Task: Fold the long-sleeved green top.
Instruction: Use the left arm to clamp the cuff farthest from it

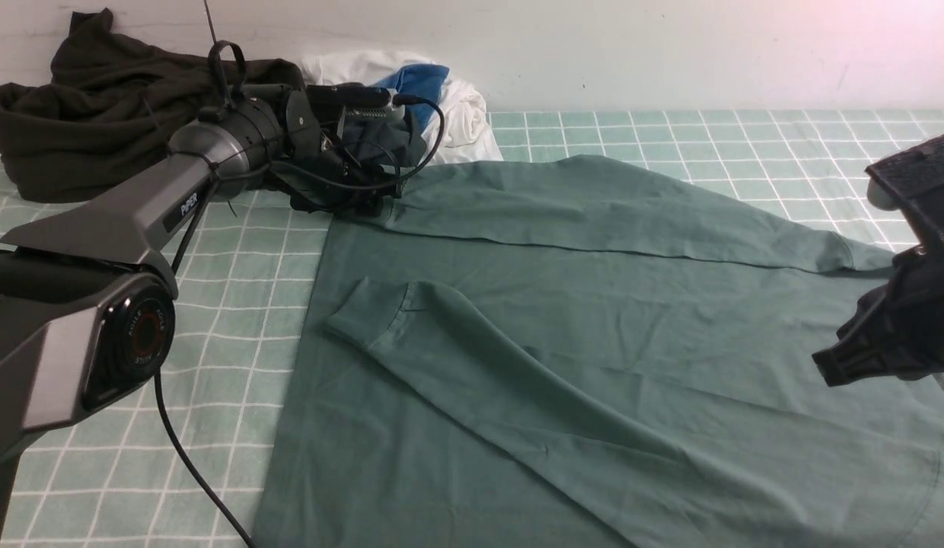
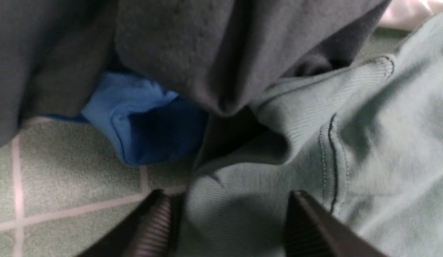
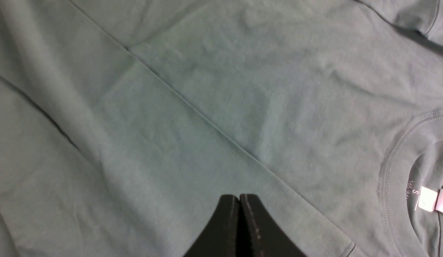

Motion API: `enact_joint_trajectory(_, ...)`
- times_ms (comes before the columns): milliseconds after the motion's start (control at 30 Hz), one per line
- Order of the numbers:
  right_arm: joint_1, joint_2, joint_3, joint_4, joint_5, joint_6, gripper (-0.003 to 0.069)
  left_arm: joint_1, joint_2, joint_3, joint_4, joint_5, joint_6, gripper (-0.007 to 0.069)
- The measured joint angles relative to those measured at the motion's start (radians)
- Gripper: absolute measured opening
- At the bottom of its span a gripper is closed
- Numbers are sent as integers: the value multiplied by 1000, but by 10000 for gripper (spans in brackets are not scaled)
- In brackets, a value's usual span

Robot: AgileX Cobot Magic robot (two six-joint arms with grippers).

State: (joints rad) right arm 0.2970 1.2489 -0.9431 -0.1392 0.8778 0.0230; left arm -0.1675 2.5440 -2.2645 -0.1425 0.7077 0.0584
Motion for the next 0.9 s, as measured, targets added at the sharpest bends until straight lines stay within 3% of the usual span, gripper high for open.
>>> enact_joint_trajectory(67,0,0,0,0,0,0,-14,0,0,-3,-3,5,13,332)
enact_joint_trajectory(100,0,0,0,0,0,0,-14,-1,1,-18,-5,23,32,265)
enact_joint_trajectory(300,0,0,0,0,0,0,-14,-11,1,-86,-11,68,78,104)
enact_joint_trajectory(500,0,0,0,0,0,0,-14,-13,1,-98,-16,86,80,80)
enact_joint_trajectory(767,0,0,0,0,-10,0,-14,-13,2,-98,-14,107,80,122)
enact_joint_trajectory(900,0,0,0,0,-22,0,-14,-13,6,-98,-13,126,80,56)
